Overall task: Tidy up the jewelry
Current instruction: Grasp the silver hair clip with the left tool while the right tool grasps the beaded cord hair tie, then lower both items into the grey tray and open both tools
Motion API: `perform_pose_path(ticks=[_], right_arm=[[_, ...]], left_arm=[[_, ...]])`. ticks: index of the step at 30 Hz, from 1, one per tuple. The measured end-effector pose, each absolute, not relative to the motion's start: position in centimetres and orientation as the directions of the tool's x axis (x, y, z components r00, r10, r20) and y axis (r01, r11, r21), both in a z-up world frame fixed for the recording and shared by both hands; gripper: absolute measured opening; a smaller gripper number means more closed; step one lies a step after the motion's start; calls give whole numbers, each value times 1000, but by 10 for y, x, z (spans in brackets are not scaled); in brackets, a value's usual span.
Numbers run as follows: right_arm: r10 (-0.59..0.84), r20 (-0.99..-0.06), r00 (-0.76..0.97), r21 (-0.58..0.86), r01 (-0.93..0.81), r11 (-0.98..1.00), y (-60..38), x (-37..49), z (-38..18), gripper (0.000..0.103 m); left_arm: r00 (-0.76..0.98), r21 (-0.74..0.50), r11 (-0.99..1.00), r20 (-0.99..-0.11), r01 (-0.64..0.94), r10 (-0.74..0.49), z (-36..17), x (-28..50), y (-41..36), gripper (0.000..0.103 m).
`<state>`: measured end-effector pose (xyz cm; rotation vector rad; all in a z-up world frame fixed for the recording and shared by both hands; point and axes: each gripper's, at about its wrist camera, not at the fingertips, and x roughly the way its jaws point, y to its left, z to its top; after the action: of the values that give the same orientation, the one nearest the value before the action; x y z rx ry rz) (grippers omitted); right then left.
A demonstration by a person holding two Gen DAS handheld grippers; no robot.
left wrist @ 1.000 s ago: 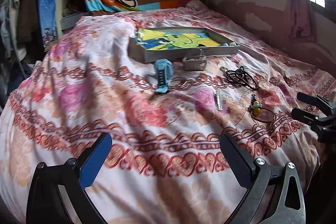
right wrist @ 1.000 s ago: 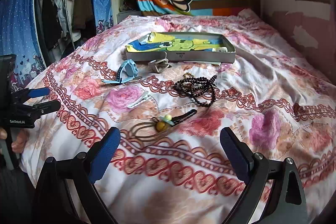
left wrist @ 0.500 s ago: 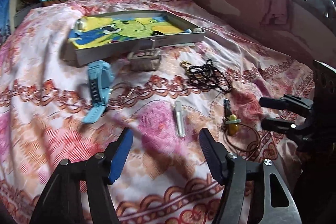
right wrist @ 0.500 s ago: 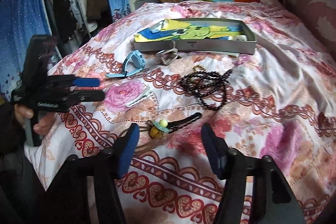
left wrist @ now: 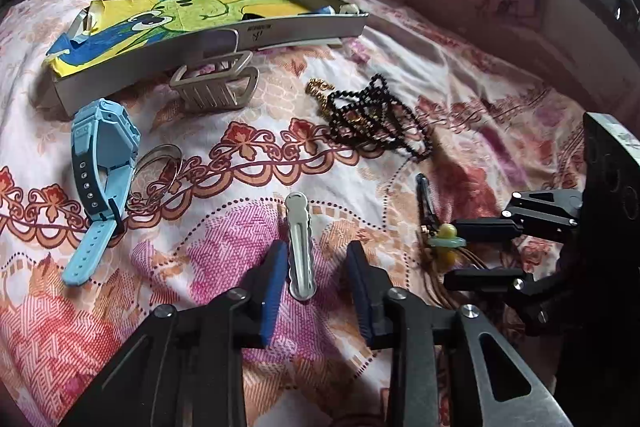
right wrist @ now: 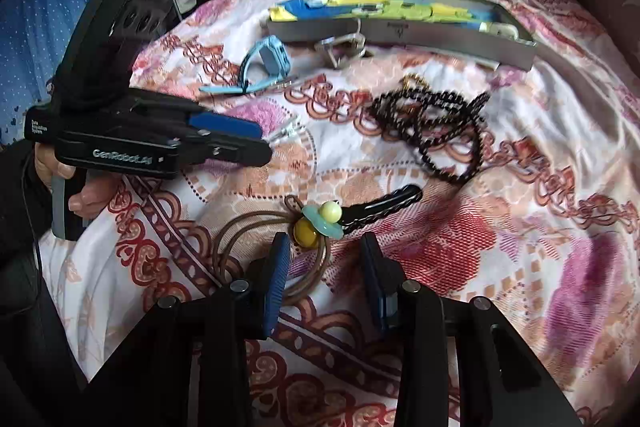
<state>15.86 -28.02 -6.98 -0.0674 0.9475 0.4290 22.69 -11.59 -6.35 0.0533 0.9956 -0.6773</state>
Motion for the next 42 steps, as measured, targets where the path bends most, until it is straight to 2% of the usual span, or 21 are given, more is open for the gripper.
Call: perform_pose_path(ticks=[6, 10, 13, 26, 31, 35, 42], right_arm=[[344, -796, 497, 167, -367, 915, -281, 166, -75, 32], [336, -796, 503, 161, -359, 919, -281, 166, -77, 31], [337, -795, 504, 163, -357, 920, -281, 167, -77, 23], [371, -768, 522, 161, -403, 901, -276, 154, -67, 22], [389, -708, 589, 168, -394, 903, -285, 150, -54, 22], [384, -627, 678, 174, -358, 917, -297, 157, -36, 22], [328, -490, 807, 178, -276, 945, -314, 195, -7, 22]], left_arm=[[372, -248, 826, -801, 506, -468, -74, 234, -116, 14], [386, -235, 829, -798, 507, -462, -77, 231, -116, 14], [402, -220, 830, -792, 513, -459, -78, 228, -117, 13], [438, -271, 846, -760, 460, -481, -69, 218, -104, 12], [507, -235, 874, -738, 424, -445, -57, 208, -98, 12], [569, -201, 901, -717, 386, -404, -45, 210, -96, 12], [664, -232, 934, -656, 274, -358, -10, 245, -84, 12]])
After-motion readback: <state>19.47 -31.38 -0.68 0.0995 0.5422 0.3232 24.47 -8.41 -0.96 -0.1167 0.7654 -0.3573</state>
